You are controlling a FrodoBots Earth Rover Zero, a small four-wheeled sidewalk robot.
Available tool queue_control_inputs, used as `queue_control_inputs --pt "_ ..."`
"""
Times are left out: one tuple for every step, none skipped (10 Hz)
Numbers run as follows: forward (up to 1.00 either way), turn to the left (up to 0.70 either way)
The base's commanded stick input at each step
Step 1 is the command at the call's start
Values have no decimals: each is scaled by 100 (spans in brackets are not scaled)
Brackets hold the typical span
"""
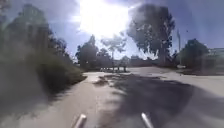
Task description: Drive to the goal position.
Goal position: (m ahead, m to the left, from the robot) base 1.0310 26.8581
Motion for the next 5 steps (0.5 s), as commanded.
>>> queue_control_inputs --pt "100 28" --pt "100 0" --pt "100 0" --pt "100 0" --pt "100 0"
